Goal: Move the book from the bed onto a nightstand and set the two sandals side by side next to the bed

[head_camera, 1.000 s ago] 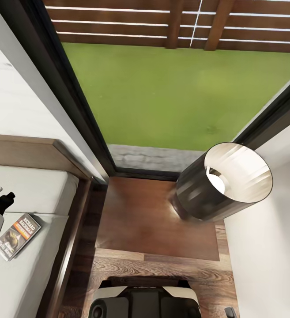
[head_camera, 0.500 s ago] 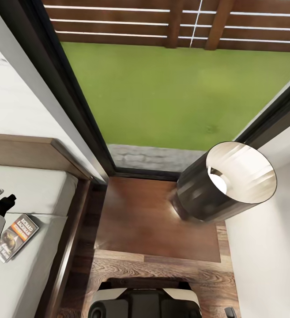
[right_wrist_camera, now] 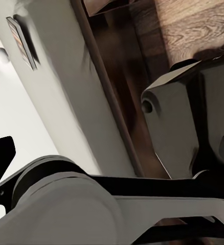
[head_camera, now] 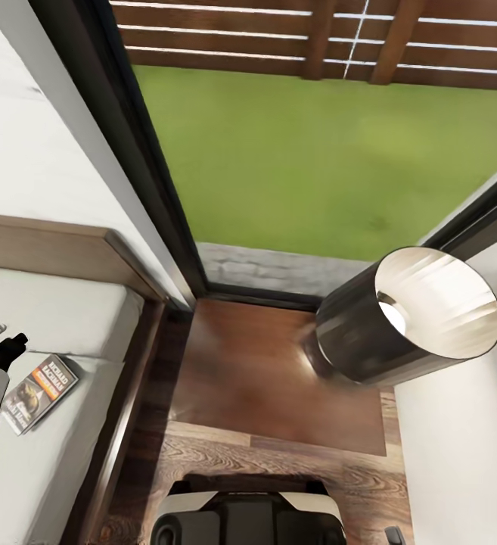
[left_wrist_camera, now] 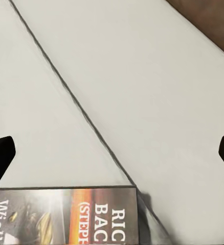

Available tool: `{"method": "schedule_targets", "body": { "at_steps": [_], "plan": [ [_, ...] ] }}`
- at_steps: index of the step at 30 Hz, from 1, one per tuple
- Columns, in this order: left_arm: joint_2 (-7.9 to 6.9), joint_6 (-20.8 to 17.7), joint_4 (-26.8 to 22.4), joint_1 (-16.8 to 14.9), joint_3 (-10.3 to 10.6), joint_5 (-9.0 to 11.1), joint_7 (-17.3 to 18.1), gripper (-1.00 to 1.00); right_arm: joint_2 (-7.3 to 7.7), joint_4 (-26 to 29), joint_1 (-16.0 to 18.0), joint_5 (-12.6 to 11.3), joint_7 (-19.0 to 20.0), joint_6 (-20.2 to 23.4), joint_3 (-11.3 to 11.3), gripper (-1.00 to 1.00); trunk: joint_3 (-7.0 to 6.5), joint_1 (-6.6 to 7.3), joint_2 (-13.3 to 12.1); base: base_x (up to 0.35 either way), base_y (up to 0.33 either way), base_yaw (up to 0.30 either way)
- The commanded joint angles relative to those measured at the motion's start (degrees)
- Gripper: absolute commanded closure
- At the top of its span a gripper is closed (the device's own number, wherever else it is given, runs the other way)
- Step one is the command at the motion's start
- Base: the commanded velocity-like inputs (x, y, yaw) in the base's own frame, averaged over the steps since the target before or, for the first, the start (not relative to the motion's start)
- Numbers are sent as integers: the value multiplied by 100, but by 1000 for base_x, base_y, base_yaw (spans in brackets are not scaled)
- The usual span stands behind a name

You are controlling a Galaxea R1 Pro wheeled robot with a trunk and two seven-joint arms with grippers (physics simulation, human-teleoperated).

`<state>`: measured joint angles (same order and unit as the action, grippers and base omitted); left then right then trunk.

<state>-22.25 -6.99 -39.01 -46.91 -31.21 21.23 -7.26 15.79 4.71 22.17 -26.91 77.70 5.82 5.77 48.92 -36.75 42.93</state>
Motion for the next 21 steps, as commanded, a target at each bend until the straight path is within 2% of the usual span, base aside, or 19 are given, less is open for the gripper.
{"method": "schedule_targets", "body": {
  "at_steps": [1, 4, 10, 21],
  "plan": [
    [1, -29, -11, -2, 1, 57, -22, -100, 3, 4, 2, -60, 17, 60, 47, -100, 9, -1, 4, 0, 0, 153],
    [1, -30, -11, -2, 1, 57, -22, -100, 3, 4, 1, -60, 17, 60, 47, -100, 15, -1, 4, 0, 0, 70],
    [12, -38, -11, -2, 20, 49, -14, -100, 3, 4, 1, -60, 17, 60, 47, -100, 125, -133, 245, 0, 0, 11],
    [124, -48, -14, -2, 112, 56, 4, -100, 3, 4, 1, -60, 17, 60, 47, -100, 323, -374, 686, 0, 0, 0]
  ]
}}
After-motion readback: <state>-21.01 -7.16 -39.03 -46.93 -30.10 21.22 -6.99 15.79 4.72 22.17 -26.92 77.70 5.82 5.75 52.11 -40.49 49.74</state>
